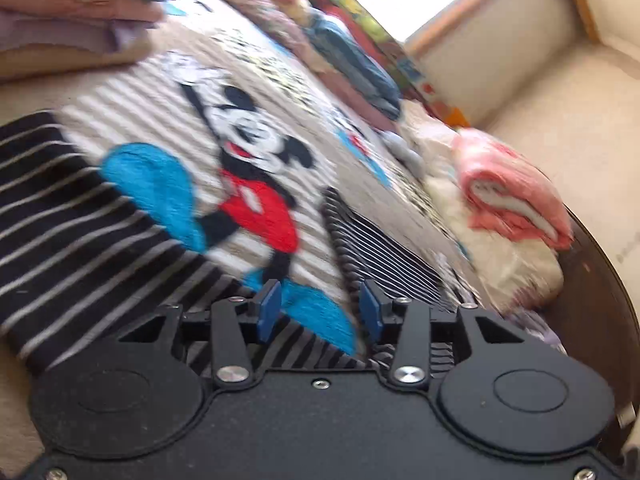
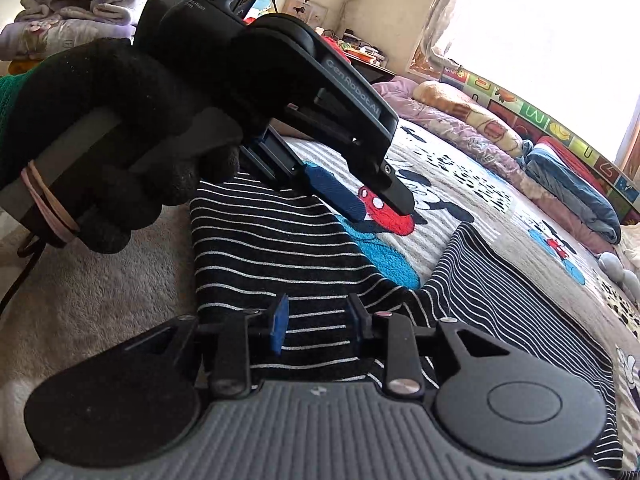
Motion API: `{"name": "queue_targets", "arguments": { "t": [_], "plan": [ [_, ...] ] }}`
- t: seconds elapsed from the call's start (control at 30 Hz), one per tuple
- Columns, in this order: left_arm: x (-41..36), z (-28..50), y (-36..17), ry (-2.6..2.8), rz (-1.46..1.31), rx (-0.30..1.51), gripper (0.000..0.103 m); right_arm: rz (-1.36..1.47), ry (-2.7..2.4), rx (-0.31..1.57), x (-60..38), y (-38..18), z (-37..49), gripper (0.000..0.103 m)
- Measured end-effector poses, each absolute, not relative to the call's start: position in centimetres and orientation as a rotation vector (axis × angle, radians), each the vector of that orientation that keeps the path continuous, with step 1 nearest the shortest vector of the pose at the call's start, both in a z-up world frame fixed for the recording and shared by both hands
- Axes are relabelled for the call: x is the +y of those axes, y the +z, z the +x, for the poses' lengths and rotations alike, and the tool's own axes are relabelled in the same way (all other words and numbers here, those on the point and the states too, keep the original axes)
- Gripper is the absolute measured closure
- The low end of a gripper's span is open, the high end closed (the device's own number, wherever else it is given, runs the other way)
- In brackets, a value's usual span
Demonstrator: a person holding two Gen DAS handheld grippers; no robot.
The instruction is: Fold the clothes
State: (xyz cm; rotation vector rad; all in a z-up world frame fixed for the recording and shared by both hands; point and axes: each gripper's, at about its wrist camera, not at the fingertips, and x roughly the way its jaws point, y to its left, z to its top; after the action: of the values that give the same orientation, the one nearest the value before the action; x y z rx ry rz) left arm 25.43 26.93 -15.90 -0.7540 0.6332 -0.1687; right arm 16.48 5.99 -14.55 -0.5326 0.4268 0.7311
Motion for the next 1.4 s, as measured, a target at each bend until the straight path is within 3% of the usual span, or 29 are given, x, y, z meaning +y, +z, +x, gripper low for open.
{"name": "queue_targets", "arguments": {
  "t": [0.03,0.1,0.23,0.3,0.4,0.47,0.5,0.6,0.7,0.83,1.0,1.3,1.37,1.4],
  "plan": [
    [28.9,25.0,-16.6,-0.042,-0.808,0.614,0.061,-0.550,0.735,0.421,6.1,-14.5,16.2,0.071],
    [32.2,23.7,-16.9,0.112,-0.879,0.545,0.072,-0.576,0.757,0.430,6.4,-14.5,15.7,0.071],
    [35.3,20.6,-15.6,0.237,-0.940,0.334,0.071,-0.604,0.789,0.443,6.6,-14.3,14.9,0.071],
    [35.7,20.6,-16.1,0.167,-0.998,0.331,0.070,-0.610,0.806,0.434,6.8,-14.3,14.4,0.071],
    [34.6,22.2,-16.7,0.151,-0.948,0.441,0.055,-0.641,0.814,0.422,7.2,-14.5,14.0,0.071],
    [34.4,22.4,-17.0,0.260,-0.914,0.453,0.072,-0.656,0.824,0.410,7.4,-14.4,13.7,0.071],
    [34.5,22.0,-16.9,0.323,-0.907,0.426,0.072,-0.663,0.829,0.404,7.5,-14.3,13.6,0.072],
    [34.5,20.5,-15.2,0.374,-0.841,0.317,0.071,-0.654,0.882,0.272,6.3,-13.1,11.6,0.072],
    [33.2,19.7,-14.0,0.347,-0.800,0.261,0.071,-0.638,0.902,0.070,4.0,-11.6,7.9,0.066],
    [28.7,20.1,-12.5,0.217,-0.708,0.282,0.071,-0.640,0.968,-0.026,0.2,-10.6,2.7,0.066],
    [20.3,19.8,-10.7,0.074,-0.494,0.343,0.071,-0.581,0.942,0.089,-5.9,-11.3,-0.4,0.066],
    [3.0,16.2,-12.9,-0.202,-0.120,0.513,0.071,0.071,0.519,0.343,-20.6,-12.2,7.7,0.064],
    [-1.0,15.1,-14.4,-0.271,0.013,0.513,0.063,0.218,0.441,0.380,-23.8,-12.8,9.5,0.061],
    [-2.6,15.1,-15.7,-0.300,0.096,0.560,0.052,0.284,0.403,0.406,-25.3,-13.4,10.2,0.061]
  ]
}}
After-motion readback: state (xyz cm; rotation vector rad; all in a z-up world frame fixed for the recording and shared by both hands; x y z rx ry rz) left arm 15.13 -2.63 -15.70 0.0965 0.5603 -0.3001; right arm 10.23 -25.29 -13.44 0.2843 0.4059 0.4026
